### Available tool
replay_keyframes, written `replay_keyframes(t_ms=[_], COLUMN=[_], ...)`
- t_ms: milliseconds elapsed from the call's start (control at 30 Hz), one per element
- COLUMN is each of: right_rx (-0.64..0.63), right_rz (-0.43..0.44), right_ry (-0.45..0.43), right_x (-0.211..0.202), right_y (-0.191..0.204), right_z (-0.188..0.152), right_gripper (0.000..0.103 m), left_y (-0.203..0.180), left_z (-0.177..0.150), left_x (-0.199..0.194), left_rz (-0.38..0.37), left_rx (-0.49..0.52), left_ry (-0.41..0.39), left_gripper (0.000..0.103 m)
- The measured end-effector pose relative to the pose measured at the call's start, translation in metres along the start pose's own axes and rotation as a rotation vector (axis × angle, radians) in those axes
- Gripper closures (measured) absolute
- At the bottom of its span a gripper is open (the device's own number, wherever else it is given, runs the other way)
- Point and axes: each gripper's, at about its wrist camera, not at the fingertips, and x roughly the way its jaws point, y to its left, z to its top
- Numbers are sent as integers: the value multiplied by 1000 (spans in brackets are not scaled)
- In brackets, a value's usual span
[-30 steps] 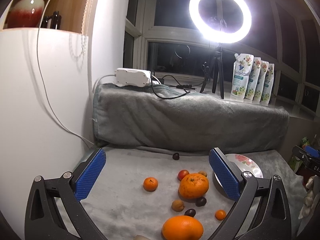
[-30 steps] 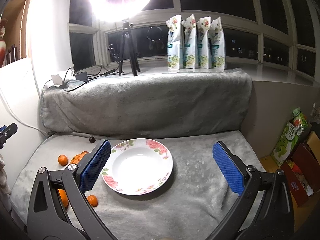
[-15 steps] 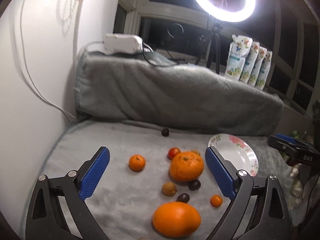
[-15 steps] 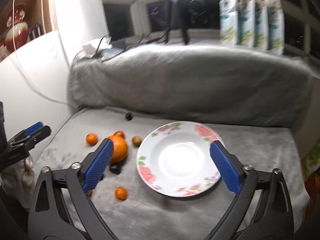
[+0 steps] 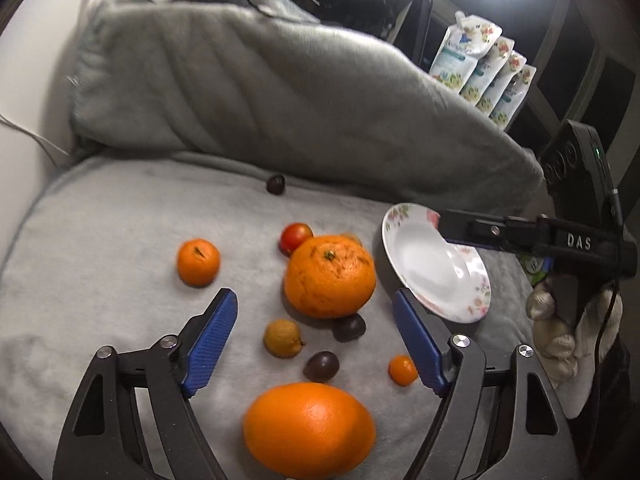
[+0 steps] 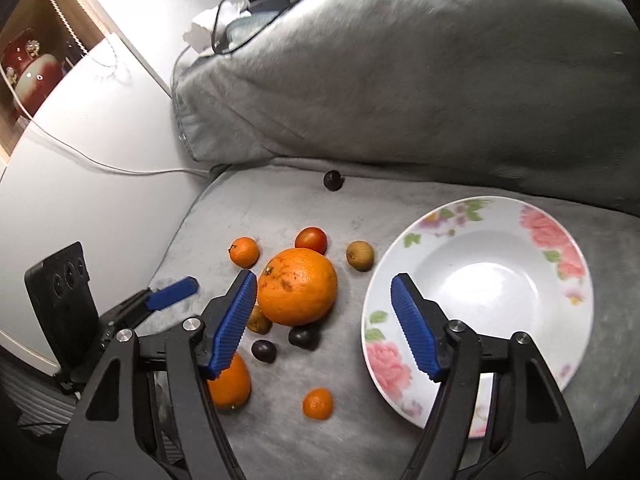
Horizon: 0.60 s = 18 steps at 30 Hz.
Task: Organize fruits
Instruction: 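Reach the right tool to the bumpy tangerine and close on it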
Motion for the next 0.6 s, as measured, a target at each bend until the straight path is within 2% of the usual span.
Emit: replay_keyframes(t_ms=[333,600], right_rx=[24,11], right_rz=[91,80], right_ry=[119,176], right_x=[39,60], right_y=[6,12], right_z=[13,14], right_gripper=[46,50], left_y=[0,1], left_z=[5,10], left_x=[23,37], left_rz=[-54,-72], left_rx=[1,-2], left_ry=[85,127], left_gripper=[30,32])
